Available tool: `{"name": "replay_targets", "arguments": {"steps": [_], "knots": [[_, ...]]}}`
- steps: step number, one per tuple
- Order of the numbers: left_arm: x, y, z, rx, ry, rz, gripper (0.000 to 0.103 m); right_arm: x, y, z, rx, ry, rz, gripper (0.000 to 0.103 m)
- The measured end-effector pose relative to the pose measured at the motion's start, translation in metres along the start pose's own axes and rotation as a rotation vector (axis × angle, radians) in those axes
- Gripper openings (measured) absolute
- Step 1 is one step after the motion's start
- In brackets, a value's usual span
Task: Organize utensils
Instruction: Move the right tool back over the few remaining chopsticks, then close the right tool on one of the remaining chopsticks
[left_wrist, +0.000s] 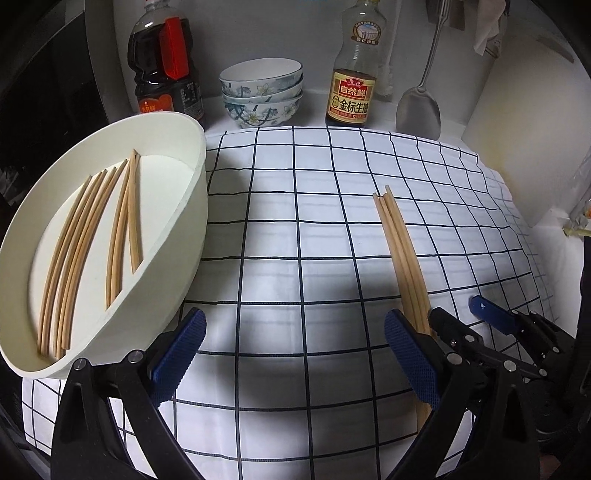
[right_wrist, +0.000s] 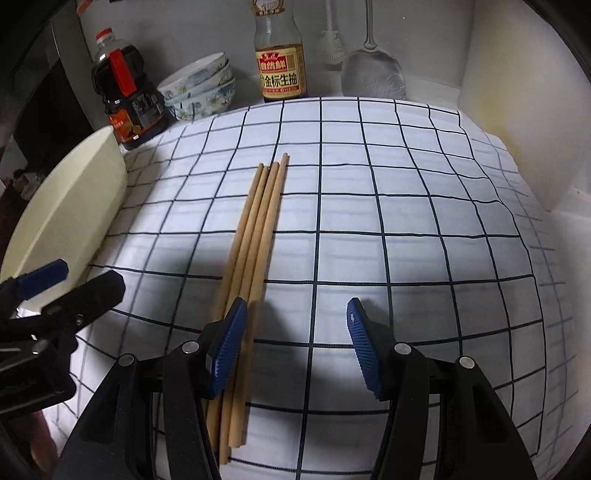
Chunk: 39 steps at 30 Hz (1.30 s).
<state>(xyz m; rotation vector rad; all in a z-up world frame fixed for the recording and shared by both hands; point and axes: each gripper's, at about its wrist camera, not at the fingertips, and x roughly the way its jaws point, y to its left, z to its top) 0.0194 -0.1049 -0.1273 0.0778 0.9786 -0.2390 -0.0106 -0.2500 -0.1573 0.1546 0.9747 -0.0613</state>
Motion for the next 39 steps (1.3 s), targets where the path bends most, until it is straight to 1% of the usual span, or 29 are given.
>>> {"name": "replay_targets", "arguments": {"steps": [6,9,11,14,16,17,18,19,21,28,32,35,37,39], "knots": [[0.004,0.002,0.001,-0.018,0.010,-0.007,0.095,0.002,0.002,0.000,-0.033,0.003,-0.024,0.054],[0.006,0.001,0.002,-0.018,0.012,-0.010,0.095,0.007,0.009,0.004,-0.075,0.013,-0.053,0.054],[0.007,0.000,0.003,-0.015,0.014,-0.009,0.095,0.009,0.010,0.007,-0.080,0.008,-0.048,0.053],[0.010,-0.003,0.003,-0.012,0.018,-0.008,0.095,0.009,0.009,0.008,-0.091,-0.006,-0.050,0.043],[0.012,-0.005,0.002,-0.010,0.021,-0.012,0.095,0.009,0.007,0.008,-0.094,-0.014,-0.053,0.031],[0.013,-0.007,0.002,-0.006,0.021,-0.015,0.095,0.008,0.006,0.008,-0.095,-0.015,-0.052,0.030],[0.014,-0.009,0.002,-0.004,0.022,-0.017,0.095,0.008,0.005,0.007,-0.096,-0.017,-0.053,0.026],[0.015,-0.011,0.002,0.000,0.024,-0.018,0.095,0.007,0.004,0.007,-0.097,-0.019,-0.059,0.020],[0.018,-0.015,0.001,0.008,0.029,-0.022,0.095,0.005,-0.001,0.005,-0.089,-0.021,-0.064,0.015],[0.038,-0.028,-0.002,0.010,0.066,-0.038,0.095,-0.005,-0.026,-0.006,-0.026,-0.020,-0.091,0.013],[0.043,-0.036,-0.003,0.023,0.064,-0.027,0.095,-0.012,-0.036,-0.015,-0.002,-0.018,-0.099,0.012],[0.047,-0.042,-0.004,0.048,0.065,-0.013,0.096,-0.016,-0.040,-0.020,0.004,-0.020,-0.093,0.012],[0.048,-0.043,-0.005,0.046,0.063,-0.021,0.096,-0.017,-0.042,-0.021,0.004,-0.022,-0.080,0.013],[0.048,-0.043,-0.005,0.051,0.063,-0.013,0.096,-0.017,-0.043,-0.020,0.000,-0.019,-0.073,0.012]]}}
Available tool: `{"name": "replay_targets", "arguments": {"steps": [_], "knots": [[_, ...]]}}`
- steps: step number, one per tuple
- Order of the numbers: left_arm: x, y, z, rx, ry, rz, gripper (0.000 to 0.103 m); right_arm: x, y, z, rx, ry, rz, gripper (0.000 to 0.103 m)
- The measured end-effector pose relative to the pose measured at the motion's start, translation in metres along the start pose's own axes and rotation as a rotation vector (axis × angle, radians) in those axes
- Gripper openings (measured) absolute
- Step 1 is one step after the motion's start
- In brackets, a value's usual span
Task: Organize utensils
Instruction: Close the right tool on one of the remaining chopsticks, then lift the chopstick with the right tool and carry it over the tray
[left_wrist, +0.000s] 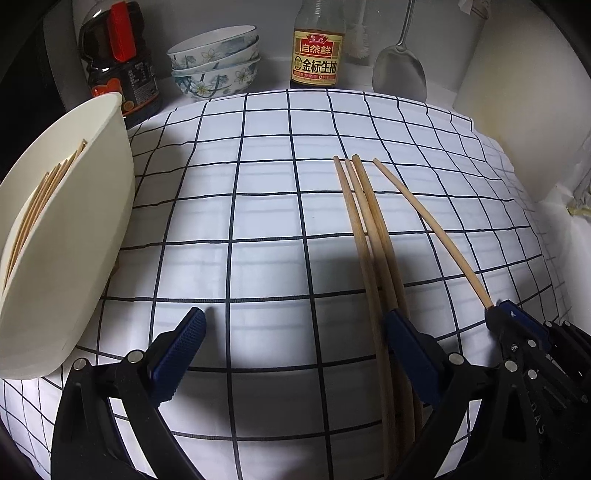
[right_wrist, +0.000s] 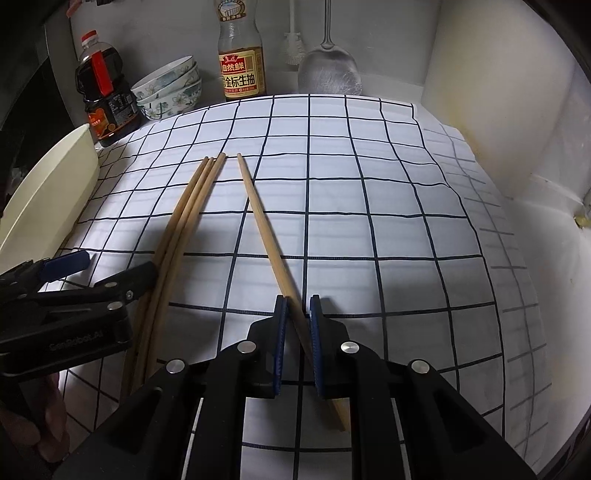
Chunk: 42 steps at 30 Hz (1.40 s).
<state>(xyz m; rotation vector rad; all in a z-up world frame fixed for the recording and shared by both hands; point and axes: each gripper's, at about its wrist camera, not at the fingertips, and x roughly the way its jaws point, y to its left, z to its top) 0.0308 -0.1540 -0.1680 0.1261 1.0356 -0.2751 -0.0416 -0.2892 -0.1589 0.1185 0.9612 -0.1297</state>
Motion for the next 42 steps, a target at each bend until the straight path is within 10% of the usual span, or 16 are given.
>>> {"name": "replay_targets", "arguments": {"steps": [14,21,26,42], "knots": [[0.001,-0.002,0.007,0.027,-0.049,0.027,0.069,0.014,0.005,0.020,-0.080,-0.005,0.029,0.024],[-0.002,-0.009,0.009,0.052,-0.063,0.003,0.031,0.019,0.014,0.025,-0.135,-0.027,0.039,0.024],[-0.003,-0.009,0.007,0.062,-0.060,-0.018,0.008,0.019,0.018,0.024,-0.150,-0.025,0.056,0.007],[-0.067,0.012,0.010,-0.025,-0.034,-0.091,0.007,-0.038,0.015,0.035,-0.023,-0.050,0.186,0.006]]}}
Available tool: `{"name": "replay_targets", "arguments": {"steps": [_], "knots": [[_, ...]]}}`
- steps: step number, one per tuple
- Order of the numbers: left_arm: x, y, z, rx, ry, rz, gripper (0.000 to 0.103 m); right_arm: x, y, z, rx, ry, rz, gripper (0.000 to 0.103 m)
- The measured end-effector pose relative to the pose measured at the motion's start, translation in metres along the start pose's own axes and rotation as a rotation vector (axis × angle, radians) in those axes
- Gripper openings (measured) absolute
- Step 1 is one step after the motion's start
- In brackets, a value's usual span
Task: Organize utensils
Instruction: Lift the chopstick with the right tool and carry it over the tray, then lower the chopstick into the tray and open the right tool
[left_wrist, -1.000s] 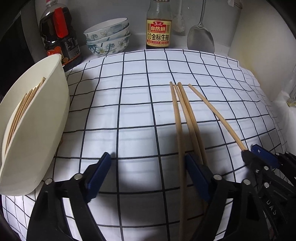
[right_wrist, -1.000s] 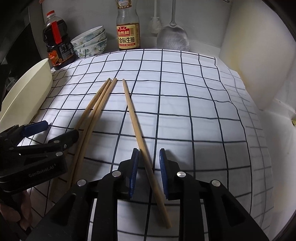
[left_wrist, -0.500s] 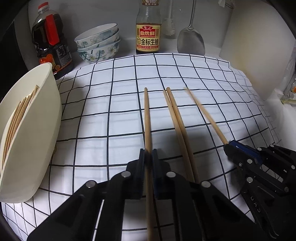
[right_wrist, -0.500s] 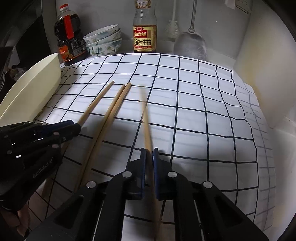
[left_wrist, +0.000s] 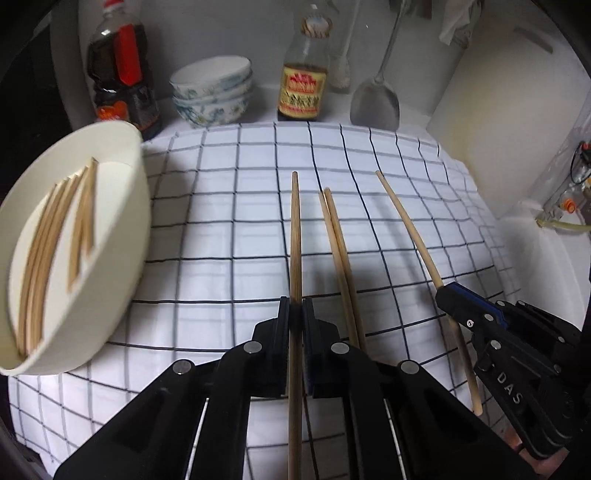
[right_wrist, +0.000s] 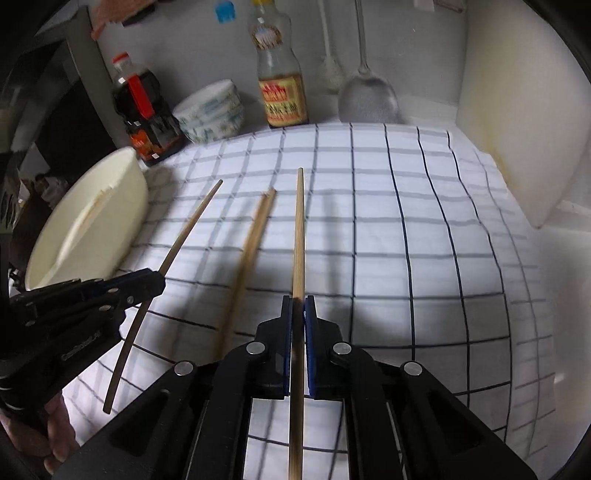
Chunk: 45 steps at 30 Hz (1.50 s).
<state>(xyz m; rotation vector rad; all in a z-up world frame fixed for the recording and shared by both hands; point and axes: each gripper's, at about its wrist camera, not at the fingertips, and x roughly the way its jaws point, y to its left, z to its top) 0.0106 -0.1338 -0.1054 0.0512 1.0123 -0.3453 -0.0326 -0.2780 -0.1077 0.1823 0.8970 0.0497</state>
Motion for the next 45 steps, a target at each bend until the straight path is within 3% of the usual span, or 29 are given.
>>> {"name": "replay_targets", "arguments": {"steps": [5,15,22,27,39,45], "knots": [[-0.043,0.025,0.013,-0.056,-0.057,0.044,0.007,-0.016,0.030,0.027,-0.048,-0.035,0.071,0.006],[-0.099,0.138,0.044,-0.144,-0.153,0.138,0.007,-0.006,0.146,0.085,-0.111,-0.082,0.183,0.006],[-0.089,0.220,0.050,-0.185,-0.122,0.168,0.007,0.037,0.228,0.105,-0.137,-0.039,0.231,0.006],[-0.073,0.248,0.048,-0.197,-0.082,0.153,0.008,0.072,0.264,0.107,-0.129,0.025,0.227,0.006],[-0.022,0.276,0.048,-0.186,0.014,0.108,0.008,0.128,0.284,0.099,-0.100,0.147,0.154,0.006],[-0.013,0.282,0.045,-0.180,0.040,0.104,0.008,0.136,0.288,0.097,-0.108,0.158,0.123,0.006]]}}
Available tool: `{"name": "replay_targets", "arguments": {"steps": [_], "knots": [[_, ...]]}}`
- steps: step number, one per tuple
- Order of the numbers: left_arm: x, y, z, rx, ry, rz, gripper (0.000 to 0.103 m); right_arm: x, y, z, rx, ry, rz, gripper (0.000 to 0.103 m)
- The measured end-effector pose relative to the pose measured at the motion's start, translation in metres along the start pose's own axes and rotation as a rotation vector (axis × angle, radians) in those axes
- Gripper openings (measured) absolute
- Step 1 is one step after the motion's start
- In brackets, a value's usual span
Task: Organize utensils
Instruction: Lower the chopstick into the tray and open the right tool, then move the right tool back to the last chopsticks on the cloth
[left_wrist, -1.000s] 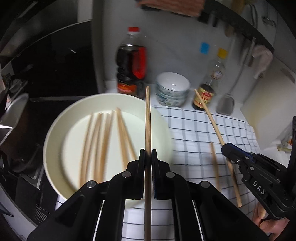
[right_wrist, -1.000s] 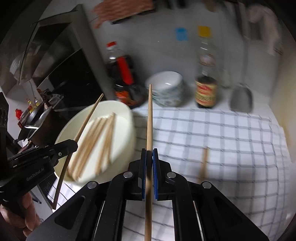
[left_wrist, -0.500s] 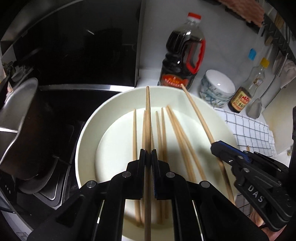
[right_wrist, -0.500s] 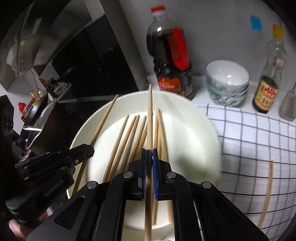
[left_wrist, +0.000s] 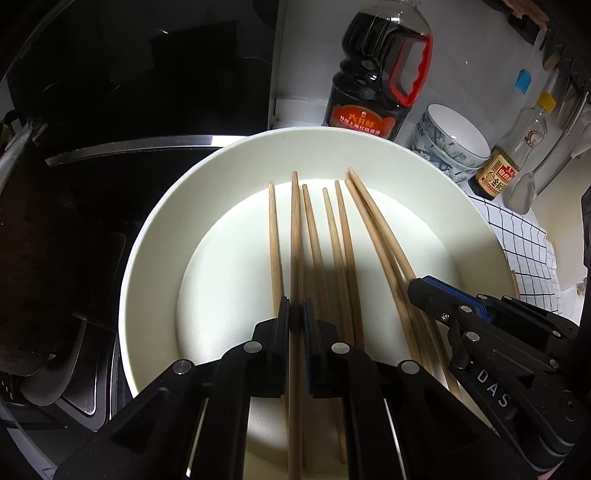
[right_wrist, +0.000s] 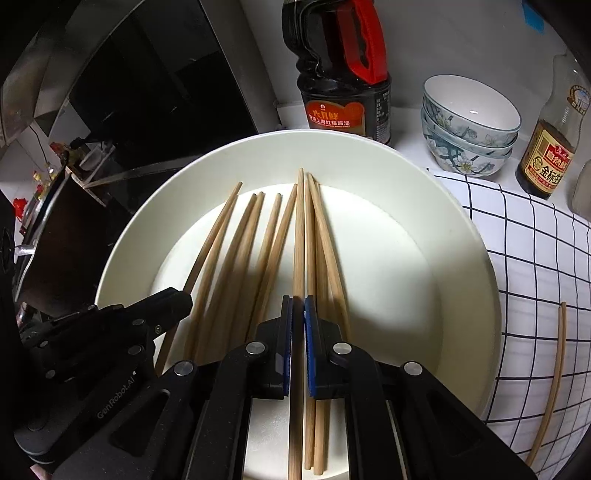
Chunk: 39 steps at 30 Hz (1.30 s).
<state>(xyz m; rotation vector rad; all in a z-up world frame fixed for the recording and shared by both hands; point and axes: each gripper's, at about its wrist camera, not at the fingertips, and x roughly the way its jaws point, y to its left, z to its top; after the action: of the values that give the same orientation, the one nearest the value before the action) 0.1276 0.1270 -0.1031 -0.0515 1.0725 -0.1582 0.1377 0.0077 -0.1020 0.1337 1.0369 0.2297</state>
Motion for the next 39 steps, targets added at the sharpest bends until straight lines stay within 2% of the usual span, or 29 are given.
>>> {"name": "replay_targets", "arguments": {"steps": [1,3,5,7,11,18,23,25,32,34,39], "knots": [[0.000,0.001,0.000,-0.001,0.003,0.000,0.008,0.000,0.000,0.000,0.003,0.003,-0.001,0.007],[0.000,0.004,0.000,-0.009,0.006,0.008,0.020,0.000,0.000,0.001,0.005,0.003,-0.005,0.009],[-0.004,0.007,0.000,-0.021,-0.003,0.019,0.048,-0.003,0.000,0.001,0.005,-0.007,-0.017,0.016],[-0.010,0.010,0.001,-0.029,-0.023,0.030,0.056,-0.007,0.000,0.001,0.002,-0.018,-0.027,0.017],[-0.017,0.016,0.003,-0.034,-0.035,0.050,0.058,-0.017,-0.002,-0.002,0.006,-0.031,-0.034,0.018],[-0.033,0.020,-0.002,-0.042,-0.055,0.069,0.067,-0.032,-0.004,-0.011,0.010,-0.033,-0.041,0.026],[-0.047,0.020,-0.007,-0.045,-0.069,0.076,0.076,-0.051,-0.002,-0.018,0.005,-0.056,-0.045,0.033],[-0.054,0.019,-0.009,-0.045,-0.076,0.073,0.076,-0.057,-0.002,-0.018,0.002,-0.065,-0.048,0.036],[-0.076,0.009,-0.016,-0.036,-0.112,0.067,0.082,-0.083,-0.004,-0.031,0.003,-0.096,-0.065,0.043],[-0.081,0.005,-0.019,-0.031,-0.120,0.063,0.086,-0.090,-0.006,-0.037,0.007,-0.102,-0.070,0.047],[-0.090,-0.009,-0.027,-0.015,-0.134,0.049,0.088,-0.107,-0.016,-0.052,0.029,-0.110,-0.085,0.049]]}}
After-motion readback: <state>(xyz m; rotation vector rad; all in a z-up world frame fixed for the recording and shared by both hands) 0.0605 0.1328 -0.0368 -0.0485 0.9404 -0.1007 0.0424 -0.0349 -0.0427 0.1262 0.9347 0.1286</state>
